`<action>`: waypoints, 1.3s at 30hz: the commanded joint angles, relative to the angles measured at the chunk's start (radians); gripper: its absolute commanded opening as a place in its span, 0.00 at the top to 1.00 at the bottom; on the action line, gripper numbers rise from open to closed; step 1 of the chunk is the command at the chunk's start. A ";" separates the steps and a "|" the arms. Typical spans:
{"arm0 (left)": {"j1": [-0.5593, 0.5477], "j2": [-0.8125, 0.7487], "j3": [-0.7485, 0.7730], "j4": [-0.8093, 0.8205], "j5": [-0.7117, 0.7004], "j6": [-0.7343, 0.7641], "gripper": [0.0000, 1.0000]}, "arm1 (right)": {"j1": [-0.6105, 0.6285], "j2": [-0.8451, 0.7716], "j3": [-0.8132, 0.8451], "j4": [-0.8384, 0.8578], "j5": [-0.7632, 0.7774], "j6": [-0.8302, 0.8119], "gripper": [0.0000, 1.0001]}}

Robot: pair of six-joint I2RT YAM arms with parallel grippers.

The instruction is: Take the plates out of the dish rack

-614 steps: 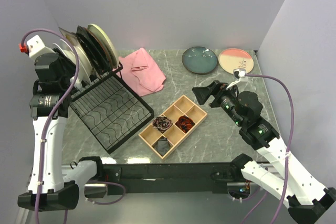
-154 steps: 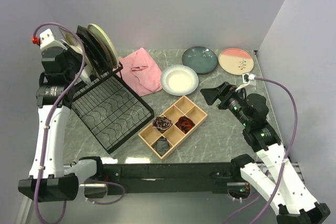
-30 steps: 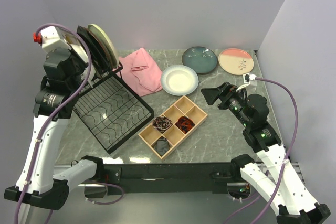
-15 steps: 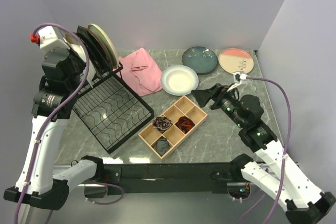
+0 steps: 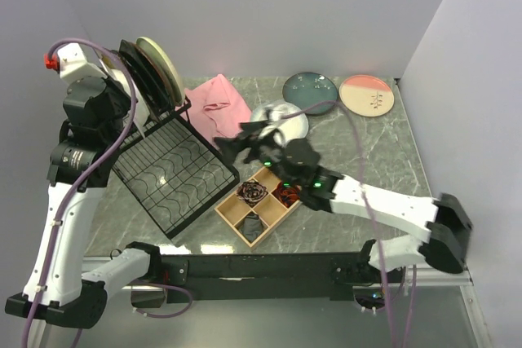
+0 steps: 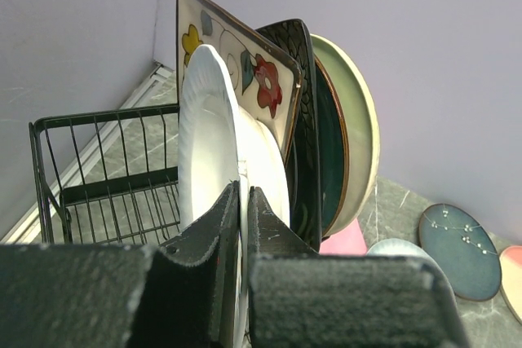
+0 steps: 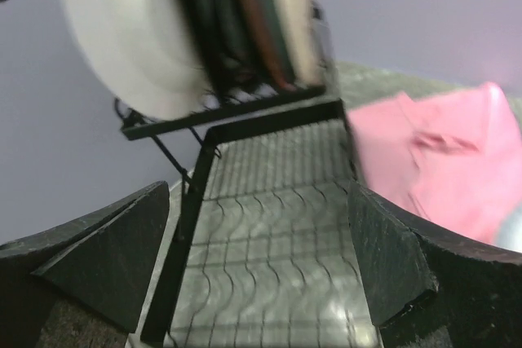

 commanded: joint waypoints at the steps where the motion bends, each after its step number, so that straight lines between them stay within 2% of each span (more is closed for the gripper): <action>1: -0.005 -0.038 0.023 0.127 0.072 -0.027 0.99 | 0.114 0.169 0.197 0.225 0.132 -0.217 0.05; 8: -0.005 -0.036 0.061 0.103 0.094 -0.045 0.99 | 0.191 0.458 0.458 0.243 0.162 -0.311 0.08; 11: -0.005 -0.044 0.059 0.103 0.089 -0.039 0.99 | 0.226 0.527 0.521 0.277 0.185 -0.381 0.09; 19: -0.005 -0.053 0.069 0.092 0.078 -0.042 0.99 | 0.268 0.702 0.731 0.223 0.225 -0.423 0.14; 28: -0.005 -0.071 0.067 0.086 0.074 -0.050 0.99 | 0.271 0.890 0.944 0.234 0.412 -0.478 0.22; 33: -0.005 -0.082 0.055 0.089 0.077 -0.060 0.99 | 0.271 0.999 1.131 0.190 0.486 -0.558 0.24; 36: -0.005 -0.085 0.059 0.075 0.069 -0.065 0.99 | 0.269 1.050 1.210 0.176 0.492 -0.593 0.28; 39: -0.005 -0.101 0.059 0.072 0.072 -0.076 0.99 | 0.265 1.075 1.242 0.191 0.511 -0.608 0.39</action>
